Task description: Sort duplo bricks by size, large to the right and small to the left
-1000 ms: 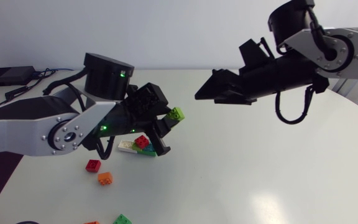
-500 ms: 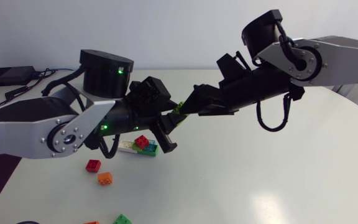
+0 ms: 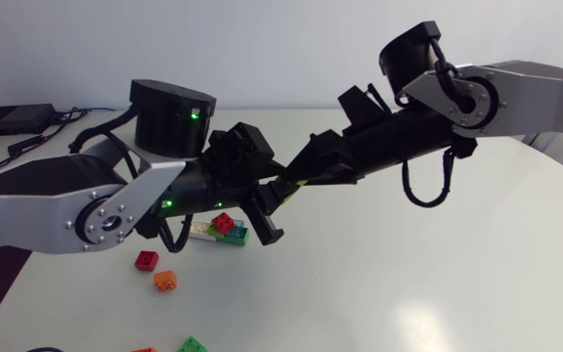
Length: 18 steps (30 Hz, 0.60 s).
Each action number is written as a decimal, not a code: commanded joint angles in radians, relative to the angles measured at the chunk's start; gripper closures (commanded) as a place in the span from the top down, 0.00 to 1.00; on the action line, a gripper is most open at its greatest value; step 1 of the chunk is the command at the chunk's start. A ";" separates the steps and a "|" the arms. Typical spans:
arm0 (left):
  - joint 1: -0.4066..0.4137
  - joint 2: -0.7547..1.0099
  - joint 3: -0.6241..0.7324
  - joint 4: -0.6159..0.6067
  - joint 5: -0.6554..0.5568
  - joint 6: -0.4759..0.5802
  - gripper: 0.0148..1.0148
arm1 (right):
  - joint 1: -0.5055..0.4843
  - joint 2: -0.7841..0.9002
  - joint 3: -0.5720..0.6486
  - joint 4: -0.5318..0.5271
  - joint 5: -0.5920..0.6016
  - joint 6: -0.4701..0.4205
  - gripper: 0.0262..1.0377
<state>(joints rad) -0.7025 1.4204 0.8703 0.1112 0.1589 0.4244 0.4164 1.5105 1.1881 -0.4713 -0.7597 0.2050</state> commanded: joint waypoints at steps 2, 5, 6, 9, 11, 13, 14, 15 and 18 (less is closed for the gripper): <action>-0.009 0.003 0.016 0.001 0.013 -0.019 0.29 | -0.018 0.019 -0.035 0.040 -0.049 0.056 0.34; -0.003 -0.006 0.015 -0.002 0.013 -0.019 0.29 | -0.037 0.014 -0.038 0.043 -0.033 0.086 0.25; 0.000 -0.009 0.015 -0.002 0.013 -0.019 0.29 | -0.047 0.017 -0.038 0.043 -0.033 0.097 0.19; 0.003 -0.017 0.015 -0.004 0.013 -0.019 0.29 | -0.062 0.020 -0.041 0.043 -0.030 0.106 0.08; 0.003 -0.020 0.015 -0.005 0.013 -0.019 0.29 | -0.060 0.017 -0.045 0.045 -0.026 0.105 0.06; 0.006 -0.020 0.016 -0.005 0.013 -0.019 0.29 | -0.057 0.014 -0.050 0.045 -0.023 0.100 0.04; 0.006 -0.021 0.016 -0.007 0.013 -0.018 0.30 | -0.056 0.013 -0.053 0.046 -0.018 0.099 0.03; 0.008 -0.021 0.018 -0.010 0.011 -0.016 0.30 | -0.054 0.010 -0.058 0.054 -0.015 0.099 0.02; 0.009 -0.020 0.019 -0.011 0.011 -0.015 0.33 | -0.056 -0.004 -0.071 0.083 -0.009 0.106 0.02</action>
<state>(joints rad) -0.7002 1.4200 0.8707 0.1013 0.1585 0.4244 0.3710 1.5101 1.1534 -0.4038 -0.7933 0.2932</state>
